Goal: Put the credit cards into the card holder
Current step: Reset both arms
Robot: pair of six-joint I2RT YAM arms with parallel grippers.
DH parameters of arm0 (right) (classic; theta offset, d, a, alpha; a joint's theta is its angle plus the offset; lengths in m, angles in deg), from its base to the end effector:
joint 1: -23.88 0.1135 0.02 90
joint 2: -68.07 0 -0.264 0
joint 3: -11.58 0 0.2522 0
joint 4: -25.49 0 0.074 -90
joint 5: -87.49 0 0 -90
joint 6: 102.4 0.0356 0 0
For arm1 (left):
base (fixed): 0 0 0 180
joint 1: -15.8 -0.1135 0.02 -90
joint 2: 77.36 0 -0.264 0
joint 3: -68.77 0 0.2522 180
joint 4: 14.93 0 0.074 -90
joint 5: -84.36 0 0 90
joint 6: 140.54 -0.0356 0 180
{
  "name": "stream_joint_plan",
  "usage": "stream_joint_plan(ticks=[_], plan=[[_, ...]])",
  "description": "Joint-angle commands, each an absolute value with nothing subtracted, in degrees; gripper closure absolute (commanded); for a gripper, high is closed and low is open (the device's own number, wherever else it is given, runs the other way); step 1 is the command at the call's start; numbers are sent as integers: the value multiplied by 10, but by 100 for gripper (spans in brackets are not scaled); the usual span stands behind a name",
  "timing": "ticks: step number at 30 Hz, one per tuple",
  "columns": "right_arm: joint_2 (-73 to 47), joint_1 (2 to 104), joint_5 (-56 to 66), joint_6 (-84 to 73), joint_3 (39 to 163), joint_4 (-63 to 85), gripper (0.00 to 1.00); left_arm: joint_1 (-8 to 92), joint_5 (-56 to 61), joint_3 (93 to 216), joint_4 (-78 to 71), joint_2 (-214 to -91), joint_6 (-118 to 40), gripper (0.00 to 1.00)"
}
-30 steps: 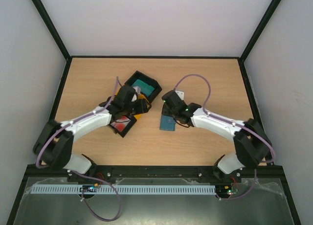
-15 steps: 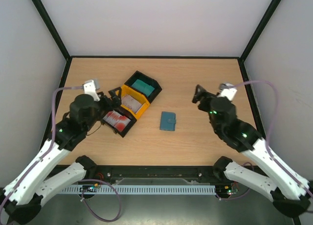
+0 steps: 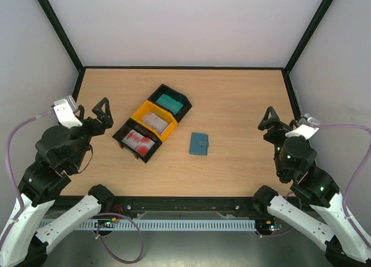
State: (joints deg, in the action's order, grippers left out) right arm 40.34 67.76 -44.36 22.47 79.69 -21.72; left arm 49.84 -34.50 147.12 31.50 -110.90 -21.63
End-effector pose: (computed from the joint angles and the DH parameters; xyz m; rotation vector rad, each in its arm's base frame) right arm 0.0729 0.0371 0.3878 0.4124 1.6254 0.4246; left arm 0.0792 -0.0328 0.4341 -0.3212 1.5817 -0.4511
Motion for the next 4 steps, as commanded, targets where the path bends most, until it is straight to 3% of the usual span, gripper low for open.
stream_joint_plan(ticks=[1, 4], plan=[[427, 677, -491, 220, 785, -241, 2, 495, -378, 1468, 325, -1100, -274, 0], [427, 676, -493, 221, 781, -242, 2, 495, -379, 1462, 318, -1100, -276, 0]])
